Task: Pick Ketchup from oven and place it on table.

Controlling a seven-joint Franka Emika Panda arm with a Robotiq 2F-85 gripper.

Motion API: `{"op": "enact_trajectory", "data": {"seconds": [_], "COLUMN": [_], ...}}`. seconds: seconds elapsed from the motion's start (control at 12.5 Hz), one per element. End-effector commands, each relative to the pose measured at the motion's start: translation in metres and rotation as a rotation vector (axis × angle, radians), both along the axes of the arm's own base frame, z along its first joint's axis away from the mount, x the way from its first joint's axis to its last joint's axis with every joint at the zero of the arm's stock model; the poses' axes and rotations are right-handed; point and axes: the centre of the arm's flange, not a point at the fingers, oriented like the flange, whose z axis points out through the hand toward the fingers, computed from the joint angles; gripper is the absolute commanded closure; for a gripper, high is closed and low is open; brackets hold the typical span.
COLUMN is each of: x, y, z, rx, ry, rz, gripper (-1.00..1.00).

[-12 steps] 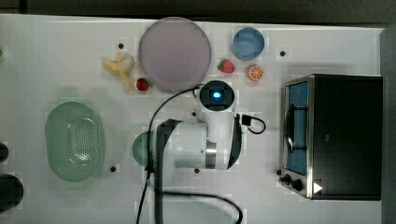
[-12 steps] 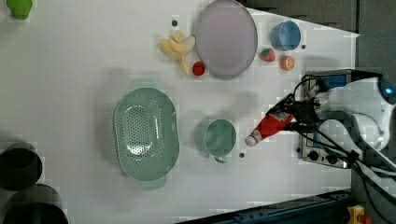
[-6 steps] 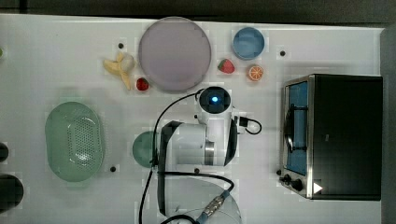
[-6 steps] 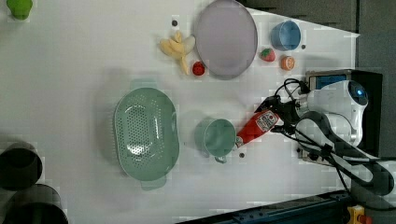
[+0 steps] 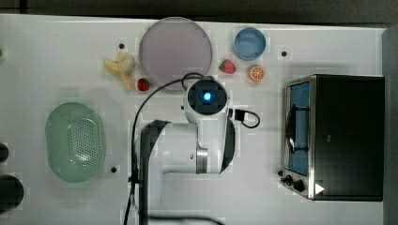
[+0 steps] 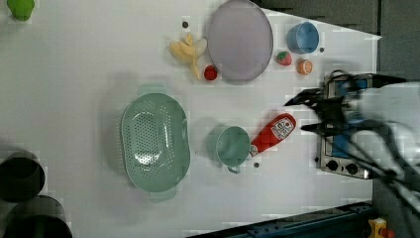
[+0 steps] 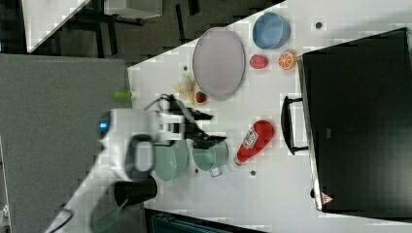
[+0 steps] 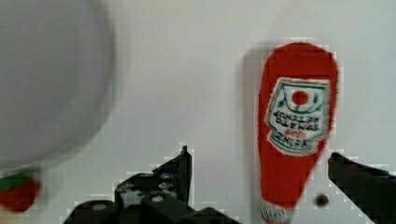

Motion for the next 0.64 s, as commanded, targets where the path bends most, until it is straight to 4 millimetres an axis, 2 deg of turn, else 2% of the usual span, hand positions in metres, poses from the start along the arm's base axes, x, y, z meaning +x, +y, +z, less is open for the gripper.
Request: {"op": "enact_trajectory", "data": {"seconds": [0.08,0.32,0.48,0.64], "x": [0.027,0.022,0.013,0.003], "y": [-0.010,-0.012,-0.012,-0.013], "z": [0.170,0.271,0.308,0.324], "rx": [0.009,0.008,0.007,0.006], "ry": [-0.215,-0.247,-0.205,-0.148], "rz": [-0.055,-0.049,-0.048,-0.049], "gripper": [-1.00,-1.00,-1.00,-1.00]}}
